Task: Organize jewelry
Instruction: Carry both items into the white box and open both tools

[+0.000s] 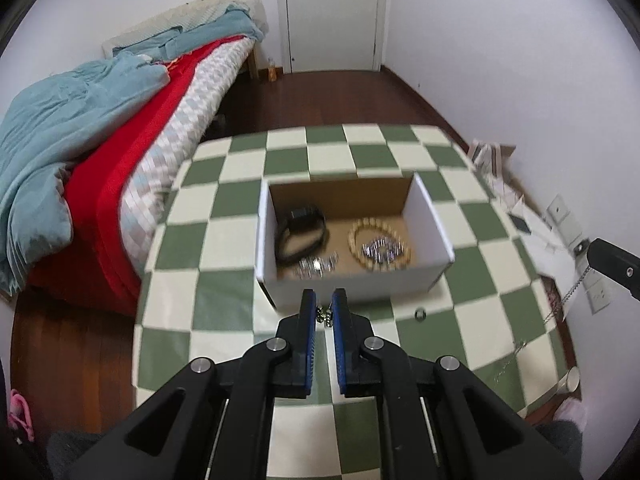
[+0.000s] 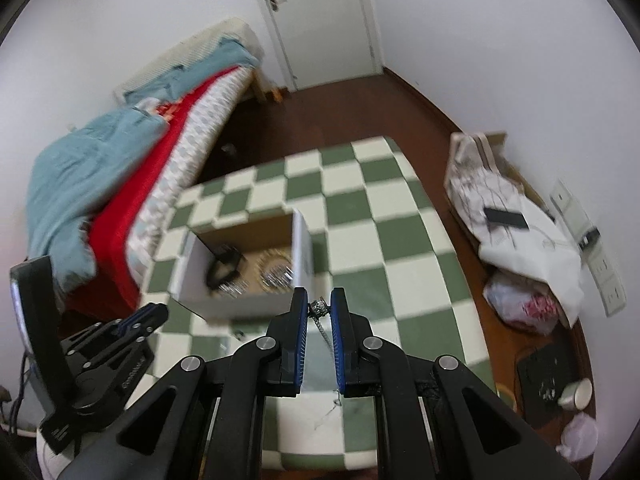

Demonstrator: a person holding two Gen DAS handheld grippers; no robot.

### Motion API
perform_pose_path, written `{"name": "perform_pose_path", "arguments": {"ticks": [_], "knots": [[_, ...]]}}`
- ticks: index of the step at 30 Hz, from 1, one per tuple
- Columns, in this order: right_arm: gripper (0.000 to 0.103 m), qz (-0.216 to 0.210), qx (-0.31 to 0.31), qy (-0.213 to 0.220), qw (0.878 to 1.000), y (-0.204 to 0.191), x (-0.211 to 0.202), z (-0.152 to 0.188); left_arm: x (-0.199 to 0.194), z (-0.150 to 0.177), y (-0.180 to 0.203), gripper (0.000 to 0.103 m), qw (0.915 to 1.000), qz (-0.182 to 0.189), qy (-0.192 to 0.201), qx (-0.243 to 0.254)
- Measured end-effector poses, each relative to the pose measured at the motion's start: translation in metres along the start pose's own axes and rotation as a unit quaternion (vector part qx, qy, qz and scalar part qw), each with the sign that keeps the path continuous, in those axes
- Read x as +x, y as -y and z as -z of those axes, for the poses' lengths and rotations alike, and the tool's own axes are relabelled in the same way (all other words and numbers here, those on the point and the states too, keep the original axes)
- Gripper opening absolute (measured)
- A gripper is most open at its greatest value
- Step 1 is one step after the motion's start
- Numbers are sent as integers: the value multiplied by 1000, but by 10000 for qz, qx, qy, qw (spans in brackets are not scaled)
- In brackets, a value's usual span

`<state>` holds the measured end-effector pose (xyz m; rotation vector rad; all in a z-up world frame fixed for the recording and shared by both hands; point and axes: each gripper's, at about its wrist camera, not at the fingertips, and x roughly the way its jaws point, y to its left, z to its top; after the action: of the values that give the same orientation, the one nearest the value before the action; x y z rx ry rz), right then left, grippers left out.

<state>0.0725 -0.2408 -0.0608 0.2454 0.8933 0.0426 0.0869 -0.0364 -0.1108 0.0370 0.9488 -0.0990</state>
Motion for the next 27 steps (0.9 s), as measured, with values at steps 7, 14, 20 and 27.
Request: {"name": "perform_pose_path", "arguments": {"ticks": [7, 14, 20, 27], "knots": [[12, -282, -352, 410, 9981, -41, -20, -49, -12, -41, -20, 6, 9999, 36, 101, -57], [12, -362, -519, 374, 9973, -67, 12, -98, 6, -72, -39, 6, 9999, -52, -58, -117], [12, -249, -700, -50, 9972, -79, 66, -114, 37, -85, -54, 6, 9990, -38, -399, -213], [12, 32, -883, -655, 9939, -80, 137, -113, 77, -85, -56, 6, 9954, 157, -907, -273]]}}
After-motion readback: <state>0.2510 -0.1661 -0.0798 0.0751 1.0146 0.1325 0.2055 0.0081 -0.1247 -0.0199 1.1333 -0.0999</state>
